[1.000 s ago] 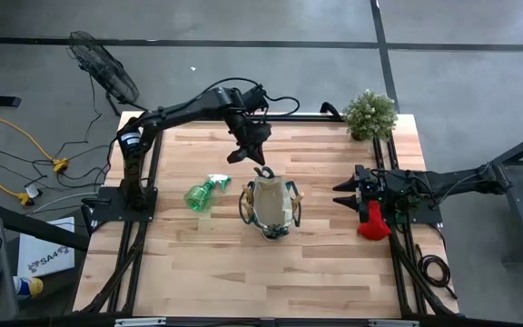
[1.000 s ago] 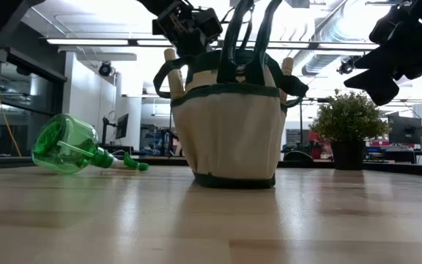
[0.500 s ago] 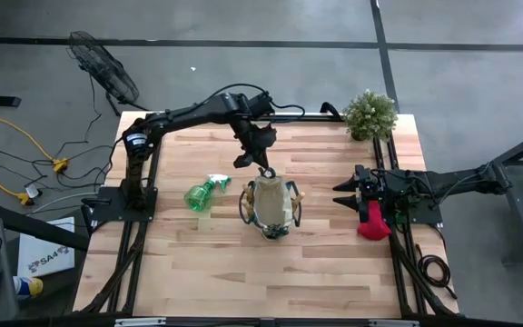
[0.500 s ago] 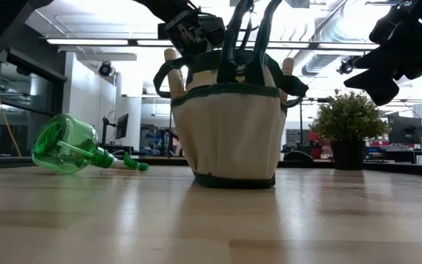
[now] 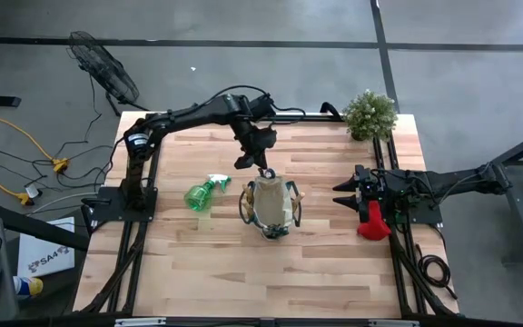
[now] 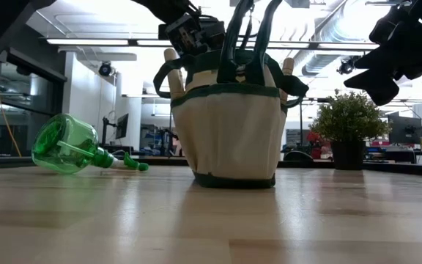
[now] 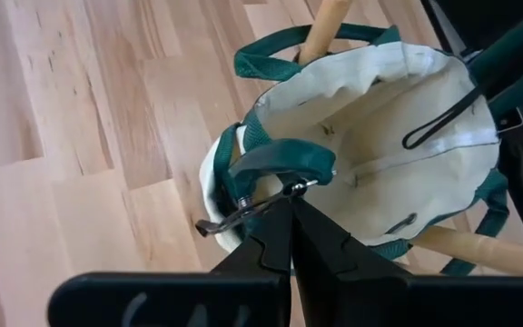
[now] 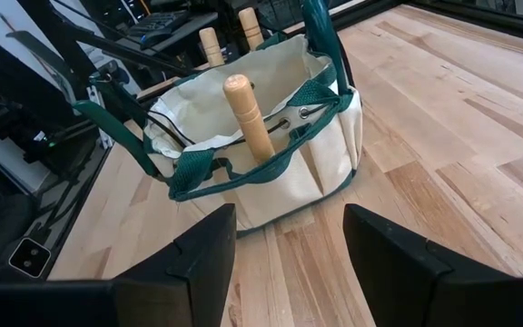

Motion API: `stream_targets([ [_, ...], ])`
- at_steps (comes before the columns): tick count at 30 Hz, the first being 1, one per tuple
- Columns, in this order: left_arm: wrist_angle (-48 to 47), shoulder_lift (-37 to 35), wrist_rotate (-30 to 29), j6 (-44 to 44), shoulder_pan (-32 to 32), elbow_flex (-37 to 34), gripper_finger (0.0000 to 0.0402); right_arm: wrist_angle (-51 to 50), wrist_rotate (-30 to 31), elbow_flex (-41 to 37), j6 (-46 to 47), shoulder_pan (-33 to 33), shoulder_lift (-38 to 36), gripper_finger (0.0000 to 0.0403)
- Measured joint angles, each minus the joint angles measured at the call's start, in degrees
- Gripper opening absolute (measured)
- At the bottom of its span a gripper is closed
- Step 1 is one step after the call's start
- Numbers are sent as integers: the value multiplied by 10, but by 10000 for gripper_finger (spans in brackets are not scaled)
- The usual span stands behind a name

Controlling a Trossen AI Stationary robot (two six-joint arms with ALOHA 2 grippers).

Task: Pick & Place Garden tools in Gardening bag
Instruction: Put the green shears into the white gardening bag

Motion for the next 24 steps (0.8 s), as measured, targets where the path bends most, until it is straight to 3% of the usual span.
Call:
stream_targets([
  [18,28,-15,27,4,-19,0,0,0,0,0,0,0,0,197],
  [24,39,-6,-16,-4,-23,1,0,0,0,0,0,0,0,197],
])
